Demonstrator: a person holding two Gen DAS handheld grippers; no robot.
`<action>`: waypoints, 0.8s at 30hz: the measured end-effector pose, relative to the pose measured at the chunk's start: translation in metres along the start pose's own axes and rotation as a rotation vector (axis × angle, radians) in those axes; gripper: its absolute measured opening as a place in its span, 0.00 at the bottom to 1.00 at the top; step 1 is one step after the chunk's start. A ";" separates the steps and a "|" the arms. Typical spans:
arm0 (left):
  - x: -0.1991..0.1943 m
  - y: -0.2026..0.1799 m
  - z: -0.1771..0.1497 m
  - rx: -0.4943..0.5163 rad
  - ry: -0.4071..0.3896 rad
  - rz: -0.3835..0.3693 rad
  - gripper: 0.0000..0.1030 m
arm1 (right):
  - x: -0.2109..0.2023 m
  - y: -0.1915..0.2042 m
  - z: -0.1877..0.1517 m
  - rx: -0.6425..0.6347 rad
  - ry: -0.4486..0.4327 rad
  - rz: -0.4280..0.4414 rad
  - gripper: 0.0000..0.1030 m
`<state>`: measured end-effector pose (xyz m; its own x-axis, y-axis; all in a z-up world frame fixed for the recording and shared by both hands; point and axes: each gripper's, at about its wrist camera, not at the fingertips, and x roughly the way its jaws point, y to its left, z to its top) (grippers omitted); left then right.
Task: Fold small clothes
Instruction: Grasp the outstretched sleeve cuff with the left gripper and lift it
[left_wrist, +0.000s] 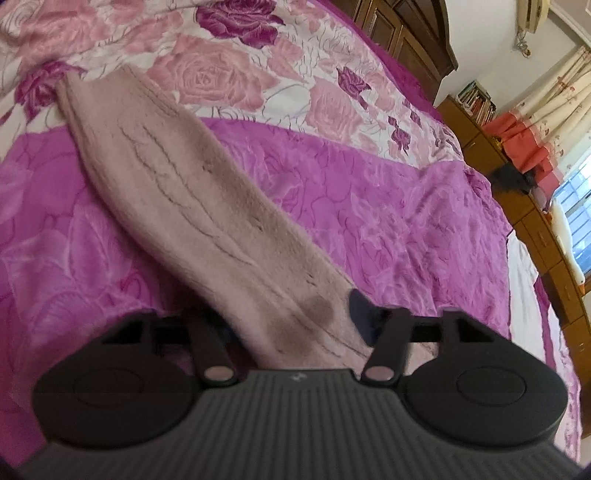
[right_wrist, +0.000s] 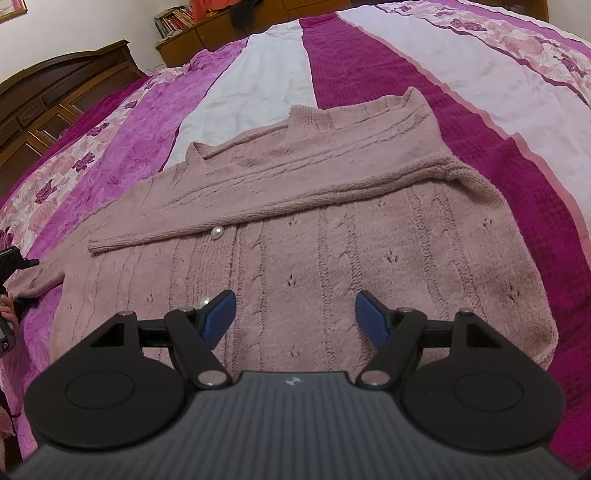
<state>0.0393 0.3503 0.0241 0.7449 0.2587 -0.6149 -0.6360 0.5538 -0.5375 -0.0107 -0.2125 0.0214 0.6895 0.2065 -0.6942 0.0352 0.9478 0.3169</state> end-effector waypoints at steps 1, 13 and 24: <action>0.001 0.000 0.002 0.024 0.010 -0.018 0.12 | 0.000 0.000 0.000 -0.001 -0.001 0.000 0.75; -0.050 -0.028 0.001 0.171 -0.088 -0.216 0.09 | 0.000 -0.001 0.000 0.017 -0.015 0.016 0.75; -0.098 -0.093 -0.018 0.290 -0.128 -0.414 0.09 | -0.004 -0.007 0.000 0.039 -0.037 0.040 0.75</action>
<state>0.0216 0.2586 0.1241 0.9526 0.0561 -0.2990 -0.2140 0.8222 -0.5274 -0.0134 -0.2198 0.0223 0.7172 0.2346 -0.6562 0.0345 0.9285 0.3697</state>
